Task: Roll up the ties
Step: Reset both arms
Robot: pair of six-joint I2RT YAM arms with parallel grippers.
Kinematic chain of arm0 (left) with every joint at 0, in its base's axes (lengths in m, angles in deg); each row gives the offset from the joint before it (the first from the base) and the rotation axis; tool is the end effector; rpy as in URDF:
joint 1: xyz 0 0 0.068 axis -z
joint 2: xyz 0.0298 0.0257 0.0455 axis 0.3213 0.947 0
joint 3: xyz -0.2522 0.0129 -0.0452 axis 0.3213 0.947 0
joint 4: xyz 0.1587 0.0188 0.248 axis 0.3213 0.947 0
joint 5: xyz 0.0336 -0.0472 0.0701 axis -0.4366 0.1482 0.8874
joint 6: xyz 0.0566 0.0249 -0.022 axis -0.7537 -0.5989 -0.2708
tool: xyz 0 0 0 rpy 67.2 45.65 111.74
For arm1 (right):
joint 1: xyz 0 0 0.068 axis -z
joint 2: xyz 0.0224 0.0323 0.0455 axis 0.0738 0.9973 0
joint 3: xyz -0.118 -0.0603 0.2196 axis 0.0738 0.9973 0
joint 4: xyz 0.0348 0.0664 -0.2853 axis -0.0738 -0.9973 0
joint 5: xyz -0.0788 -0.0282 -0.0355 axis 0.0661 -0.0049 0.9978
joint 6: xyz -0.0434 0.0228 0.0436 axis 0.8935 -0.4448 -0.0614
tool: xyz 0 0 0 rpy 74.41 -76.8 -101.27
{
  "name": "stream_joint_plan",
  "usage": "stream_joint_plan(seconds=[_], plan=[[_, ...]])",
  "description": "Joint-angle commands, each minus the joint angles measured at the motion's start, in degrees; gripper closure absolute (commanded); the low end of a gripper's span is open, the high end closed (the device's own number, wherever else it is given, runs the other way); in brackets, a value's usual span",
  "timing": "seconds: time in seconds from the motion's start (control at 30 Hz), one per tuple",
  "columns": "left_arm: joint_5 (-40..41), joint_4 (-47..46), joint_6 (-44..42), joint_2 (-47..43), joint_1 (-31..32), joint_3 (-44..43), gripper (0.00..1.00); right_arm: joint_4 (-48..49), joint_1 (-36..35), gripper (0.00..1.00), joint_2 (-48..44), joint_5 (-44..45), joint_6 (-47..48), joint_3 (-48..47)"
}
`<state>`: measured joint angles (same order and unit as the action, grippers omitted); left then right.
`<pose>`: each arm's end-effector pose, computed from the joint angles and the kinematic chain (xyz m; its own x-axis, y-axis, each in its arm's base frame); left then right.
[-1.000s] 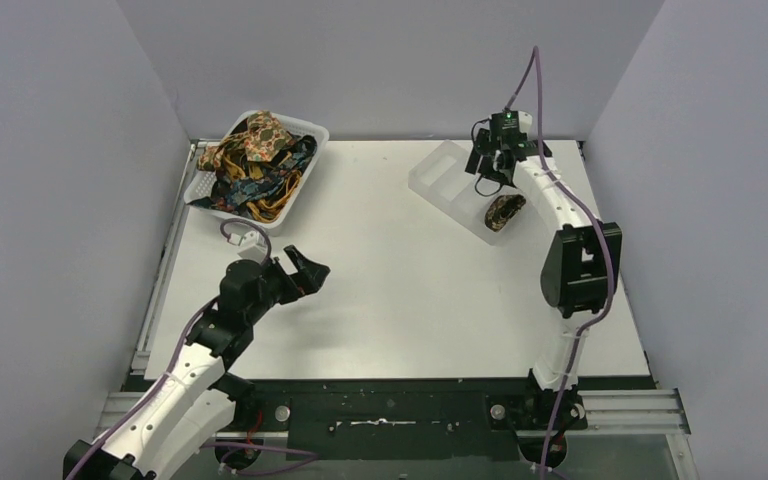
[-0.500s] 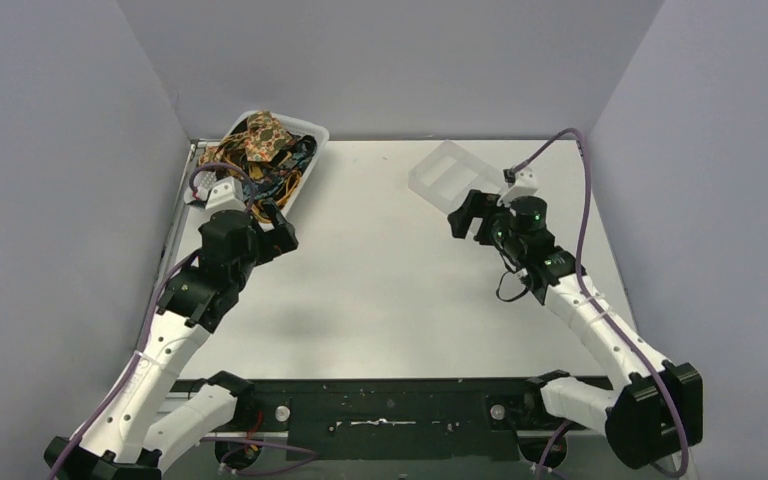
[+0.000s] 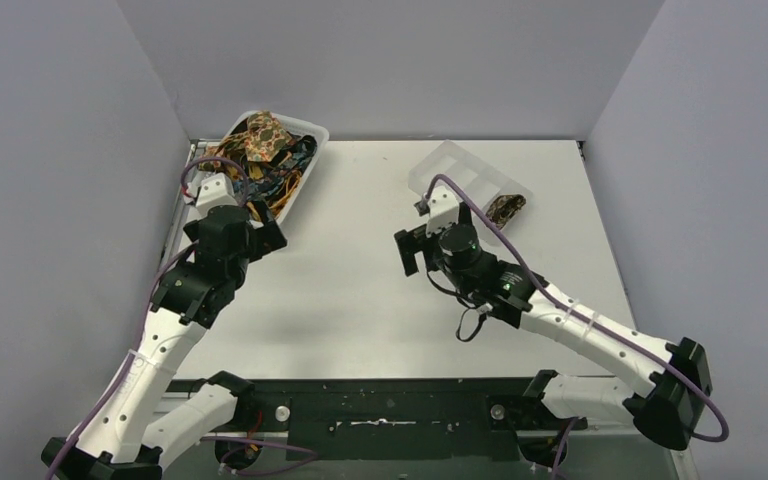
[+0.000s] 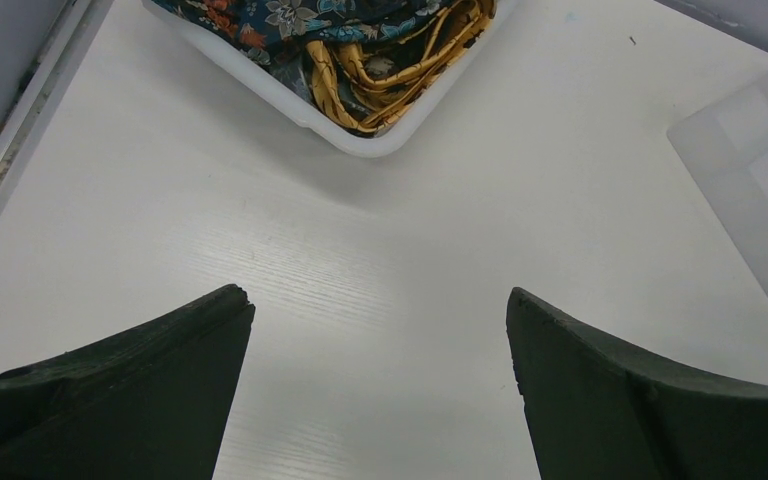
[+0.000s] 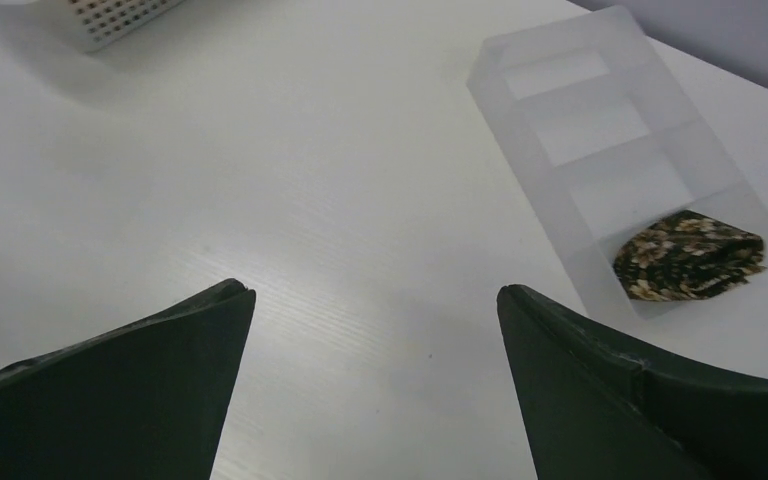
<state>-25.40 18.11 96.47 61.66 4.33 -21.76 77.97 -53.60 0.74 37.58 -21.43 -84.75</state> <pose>0.2280 -0.0703 0.3430 -0.3795 -0.3389 -0.8609 -0.2757 0.9297 -0.2444 0.2132 0.2273 0.2884 -0.3123 -0.1768 -0.9334 -0.5361 0.8439 0.0195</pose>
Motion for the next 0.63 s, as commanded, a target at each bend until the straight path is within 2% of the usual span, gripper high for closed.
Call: stream_joint_plan(seconds=[0.0, 0.03, 0.17, 0.2, 0.27, 0.6], plan=[[0.4, 0.0, 0.5, 1.4, -0.3, -2.1, 0.03, -6.0, 2.6, 0.00, 5.5, 17.7, 0.5, -7.5], [0.3, 0.0, 0.7, 1.4, -0.4, -1.8, 0.03, -6.9, 6.7, 0.00, 6.4, 15.6, -1.9, -8.2], [-0.4, -0.3, 1.0, 1.4, -0.4, -1.0, 0.03, -8.2, 24.4, 0.00, 6.9, -6.5, -8.2, -9.3], [-0.5, -0.4, 0.8, 1.4, -0.4, -1.0, 0.03, -8.2, 27.0, 0.00, 6.8, -8.6, -8.8, -9.3], [-0.4, -0.4, 0.8, 1.4, -0.3, -0.8, 0.03, -8.7, 29.2, 0.00, 6.4, -9.2, -8.7, -9.7], [2.1, 0.3, 2.0, 1.3, -0.4, -0.5, 0.03, -9.3, 29.4, 0.00, 4.4, -11.2, -9.8, -8.2]])
